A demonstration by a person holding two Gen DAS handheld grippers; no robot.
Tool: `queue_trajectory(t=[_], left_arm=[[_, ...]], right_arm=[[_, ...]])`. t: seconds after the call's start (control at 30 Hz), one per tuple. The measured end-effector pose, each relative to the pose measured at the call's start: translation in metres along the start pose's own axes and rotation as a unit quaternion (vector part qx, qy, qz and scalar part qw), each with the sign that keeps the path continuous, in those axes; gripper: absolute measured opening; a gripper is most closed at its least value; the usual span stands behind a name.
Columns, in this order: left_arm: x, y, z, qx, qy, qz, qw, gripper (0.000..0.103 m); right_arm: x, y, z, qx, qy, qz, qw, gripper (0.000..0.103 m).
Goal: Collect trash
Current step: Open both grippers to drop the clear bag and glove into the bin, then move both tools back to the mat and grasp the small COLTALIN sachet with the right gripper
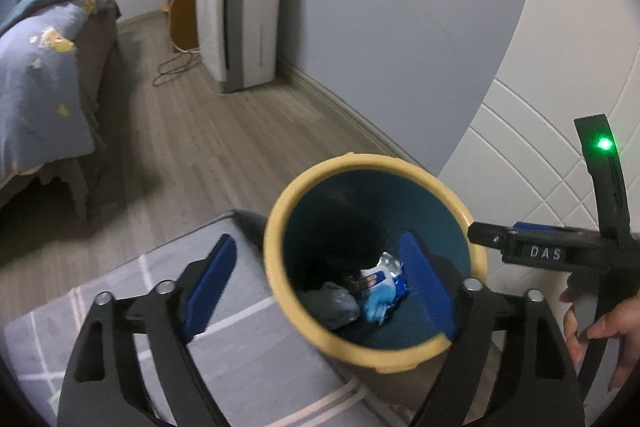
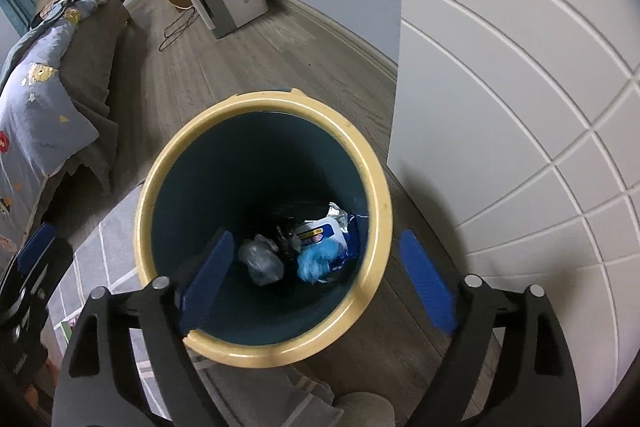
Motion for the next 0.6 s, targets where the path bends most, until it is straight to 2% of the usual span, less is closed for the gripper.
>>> queue_trajectory(t=[0.07,0.2,0.33,0.47,0.53,0.6], left_arm=[[0.005,0.002,0.011,-0.003,-0.009,-0.002,1.0,0.09],[0.024,0.005,0.044,-0.013,-0.038,-0.002,0.9992,0.093],[0.043,0.014,0.08,-0.029,-0.053,0.015,0.9981,0.095],[0.071,0.037,0.108,-0.026,-0.079,0.026,0.9962,0.095],[0.087,0.045,0.119,-0.02,-0.087,0.05,0.9948,0.095],[0.104,0.049,0.135,-0.031,-0.093,0.08,0.9919,0.095]], right_arm=[[0.008,0.002,0.007,0.003,-0.017,-0.009,1.0,0.093],[0.024,0.007,0.025,0.004,-0.049,-0.033,0.998,0.097],[0.042,0.016,0.045,0.005,-0.07,-0.03,0.997,0.097],[0.057,0.023,0.061,-0.003,-0.068,-0.008,0.998,0.097],[0.065,0.027,0.064,-0.002,-0.063,0.003,0.998,0.097],[0.076,0.034,0.068,0.001,-0.062,0.013,0.998,0.097]])
Point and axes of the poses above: each gripper's, at about its wrist camera, not at the fingertips, and z roughly against the way its jaws point, x to its left, y to its underside, the point moved 7 cm from there along -z, roughly the way its jaws point, and after that the axes turned 2 degrees about -x, right-handed, at the moved point
